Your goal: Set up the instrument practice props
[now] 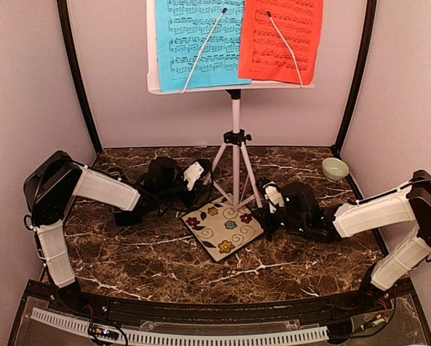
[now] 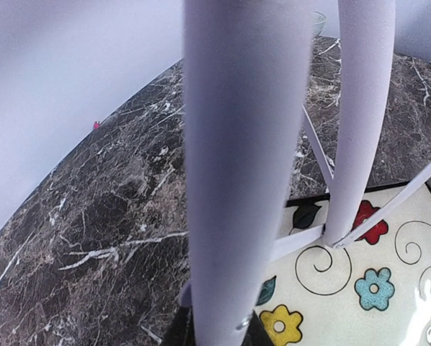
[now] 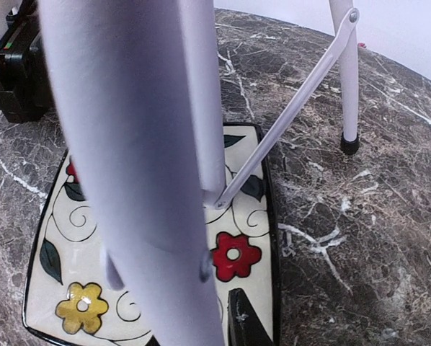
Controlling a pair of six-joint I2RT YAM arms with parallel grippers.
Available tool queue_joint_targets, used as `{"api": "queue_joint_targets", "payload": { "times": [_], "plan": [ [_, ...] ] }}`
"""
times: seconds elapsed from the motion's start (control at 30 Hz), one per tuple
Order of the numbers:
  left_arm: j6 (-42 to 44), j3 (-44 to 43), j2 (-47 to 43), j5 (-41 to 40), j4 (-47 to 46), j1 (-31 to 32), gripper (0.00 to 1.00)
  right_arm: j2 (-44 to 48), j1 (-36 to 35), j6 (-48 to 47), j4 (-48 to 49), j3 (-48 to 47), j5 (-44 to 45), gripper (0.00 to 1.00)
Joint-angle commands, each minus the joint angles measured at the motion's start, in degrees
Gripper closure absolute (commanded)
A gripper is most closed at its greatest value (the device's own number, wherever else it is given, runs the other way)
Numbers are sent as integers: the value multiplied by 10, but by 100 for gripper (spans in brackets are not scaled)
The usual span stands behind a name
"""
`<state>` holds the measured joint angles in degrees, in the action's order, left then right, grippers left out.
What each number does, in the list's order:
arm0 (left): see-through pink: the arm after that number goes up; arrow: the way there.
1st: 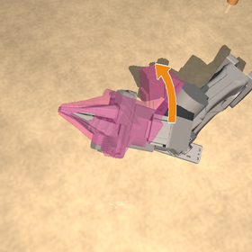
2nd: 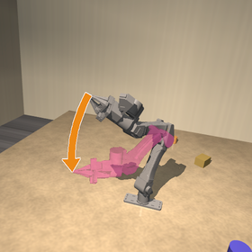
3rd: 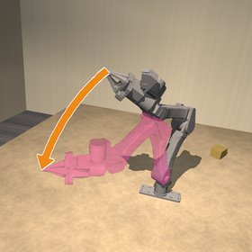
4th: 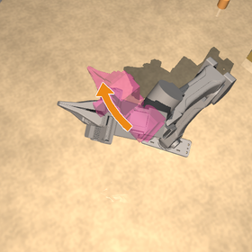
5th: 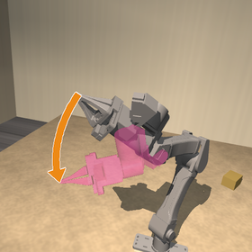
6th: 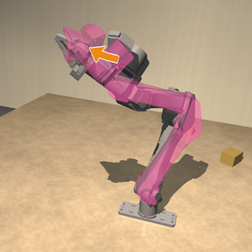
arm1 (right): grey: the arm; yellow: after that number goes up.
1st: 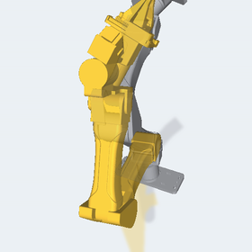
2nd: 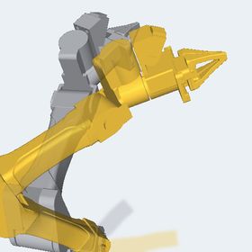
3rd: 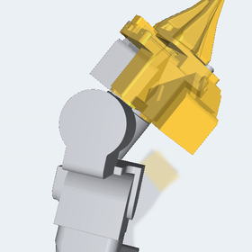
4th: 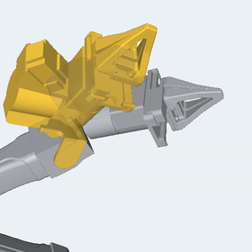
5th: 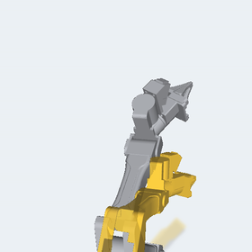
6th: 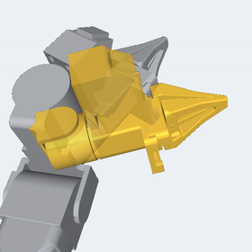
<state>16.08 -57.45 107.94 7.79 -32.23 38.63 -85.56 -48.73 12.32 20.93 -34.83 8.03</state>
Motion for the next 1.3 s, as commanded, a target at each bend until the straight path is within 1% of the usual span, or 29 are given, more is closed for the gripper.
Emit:
{"api": "queue_joint_targets", "payload": {
  "times": [0.0,0.17,0.3,0.57,0.87,1.03,1.17,1.27],
  "plan": [
    [-18,-28,20,-92,-14,-54,100,22,59,4,-51,24,43,100],
    [-18,-61,45,-96,-16,-54,100,20,109,-30,-46,21,20,100],
    [-13,-86,64,-97,-21,-54,100,-13,136,-30,-20,15,11,100],
    [22,-128,99,-121,-31,-54,100,-89,140,-47,14,-28,5,100],
    [16,-123,97,-97,-22,-53,99,-105,139,-40,46,-27,-31,100],
    [25,-147,118,-124,-21,-53,100,-132,140,-45,43,-47,-8,100],
    [36,-165,135,-133,-27,-53,100,-151,141,-51,41,-63,9,100],
    [41,-188,149,-137,-14,-53,99,-168,146,-53,40,-80,13,100]
  ]
}}
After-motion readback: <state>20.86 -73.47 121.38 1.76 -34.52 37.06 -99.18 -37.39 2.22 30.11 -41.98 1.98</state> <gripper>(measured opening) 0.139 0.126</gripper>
